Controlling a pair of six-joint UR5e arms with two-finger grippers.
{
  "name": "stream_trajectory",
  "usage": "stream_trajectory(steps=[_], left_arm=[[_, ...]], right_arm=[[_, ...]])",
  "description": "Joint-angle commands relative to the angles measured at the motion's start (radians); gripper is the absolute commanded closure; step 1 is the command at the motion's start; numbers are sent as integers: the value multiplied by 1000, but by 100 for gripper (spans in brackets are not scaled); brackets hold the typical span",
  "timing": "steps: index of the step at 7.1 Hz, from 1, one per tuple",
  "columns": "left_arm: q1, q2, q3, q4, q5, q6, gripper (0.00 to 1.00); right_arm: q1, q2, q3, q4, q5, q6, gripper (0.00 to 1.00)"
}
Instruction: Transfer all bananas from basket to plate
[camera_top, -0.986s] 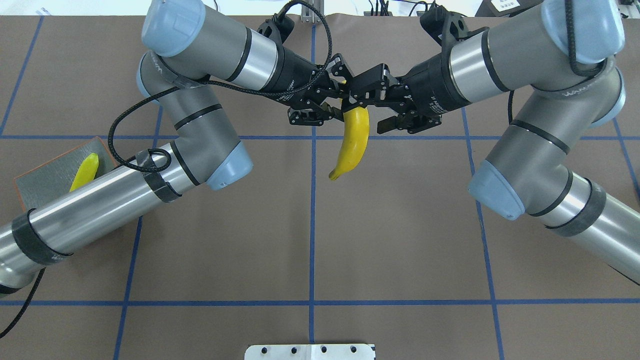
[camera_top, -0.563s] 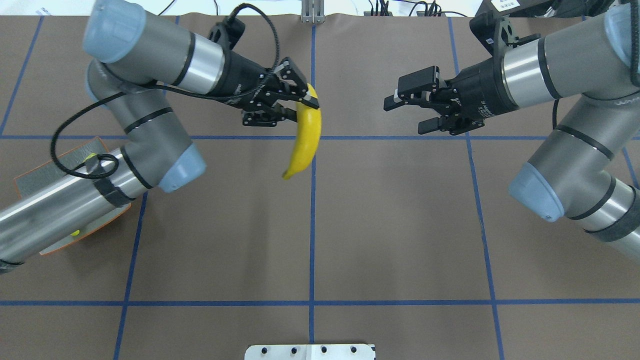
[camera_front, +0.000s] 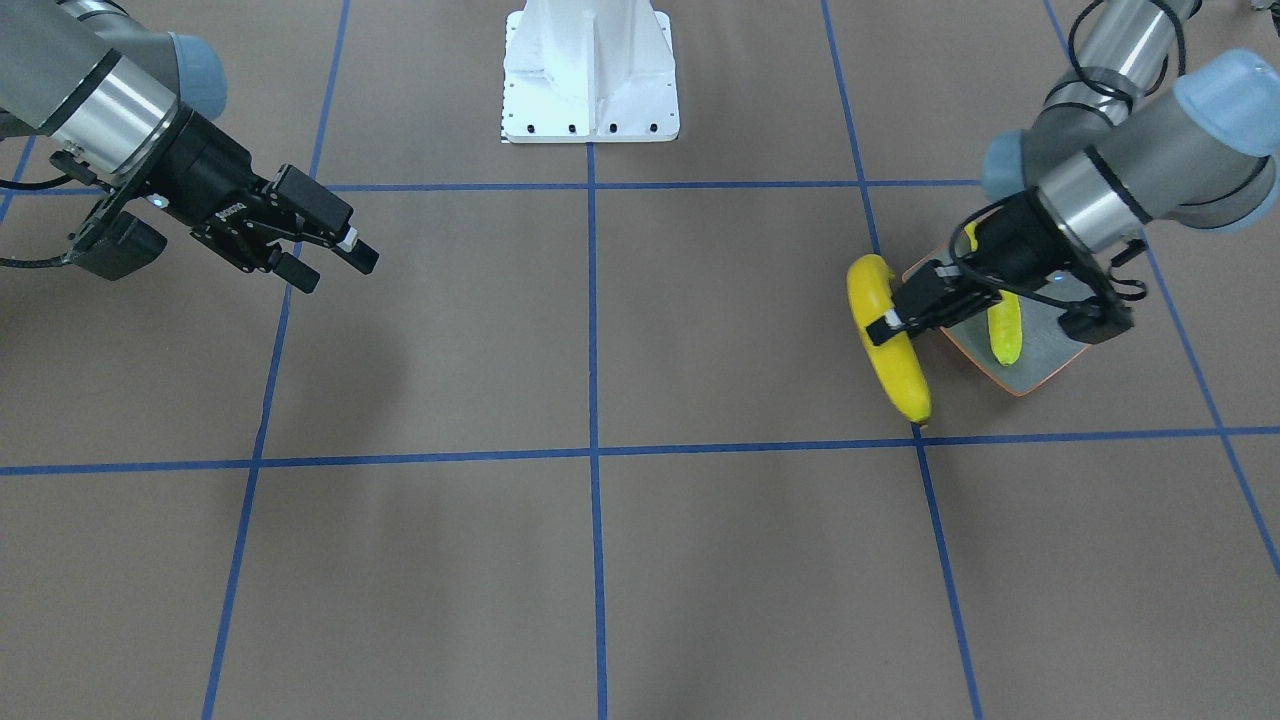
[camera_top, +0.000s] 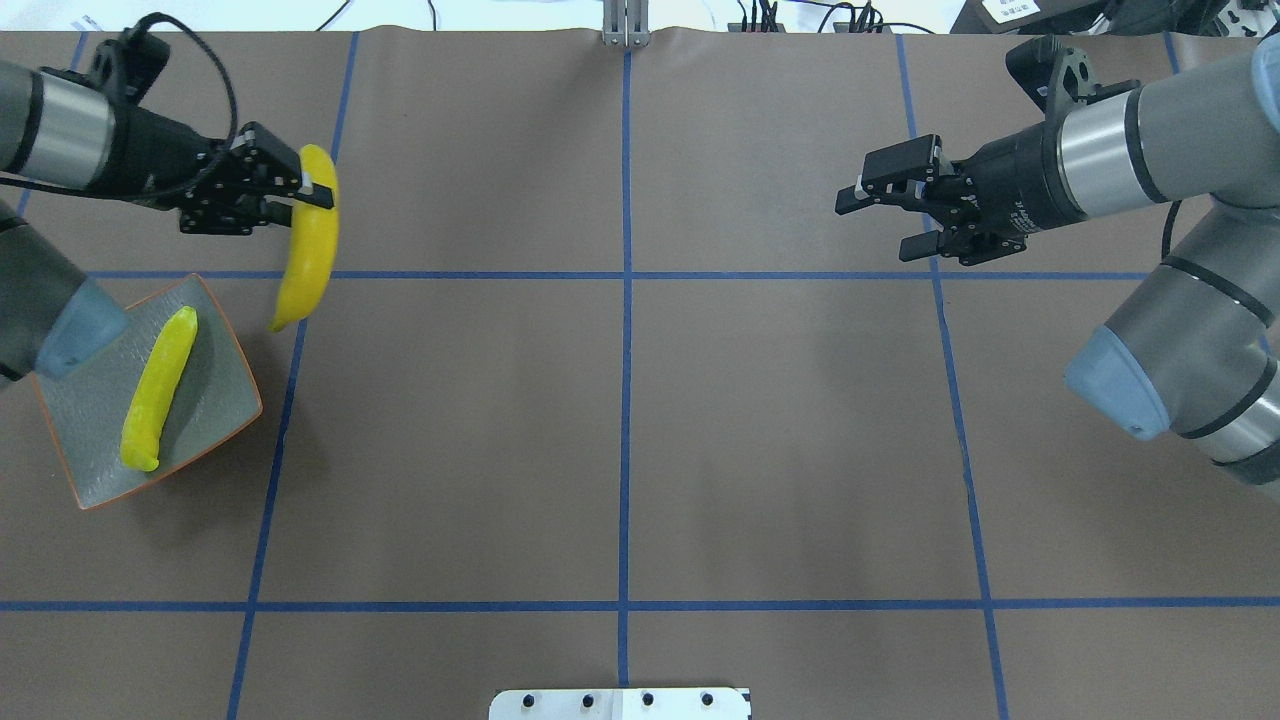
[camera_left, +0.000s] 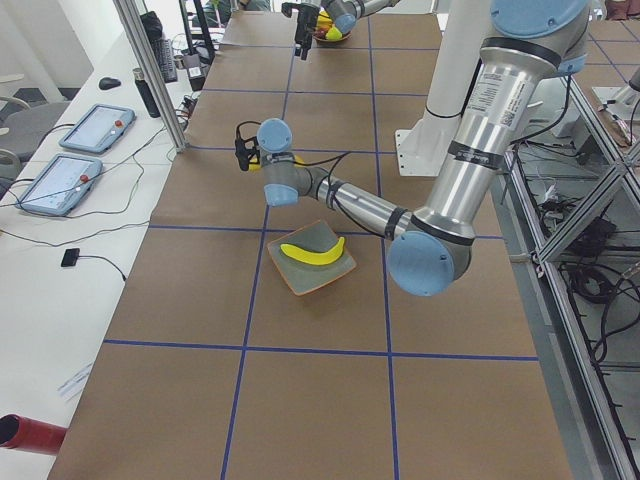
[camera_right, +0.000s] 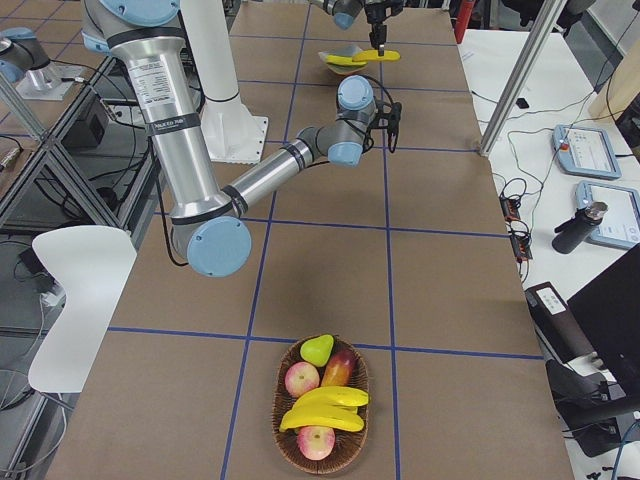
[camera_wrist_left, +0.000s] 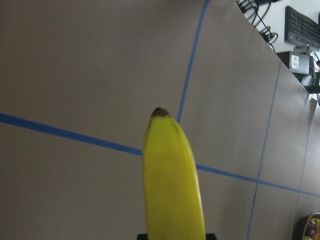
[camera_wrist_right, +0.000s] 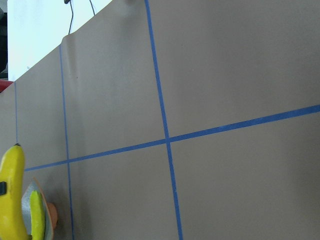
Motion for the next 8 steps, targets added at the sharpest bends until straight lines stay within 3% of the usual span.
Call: stream_trajectory(steps=[1,3,5,7,8], left_arm=[[-77,128,-5,123,9,314,100],[-97,254,-5,153,62,514,100],[-108,350,-40,182,62,503,100],[-102,392,-153,365,66,503,100],[-90,394,-165,389,110,503,100]], right_arm=[[43,-51,-49,-1,-18,-129,0],[65,-68,-91,-1,-39,-204,0],[64,-68,-91,-1,-44,-201,0],[64,-73,-91,-1,-44,-199,0],[64,-74,-91,-1,-44,-199,0]])
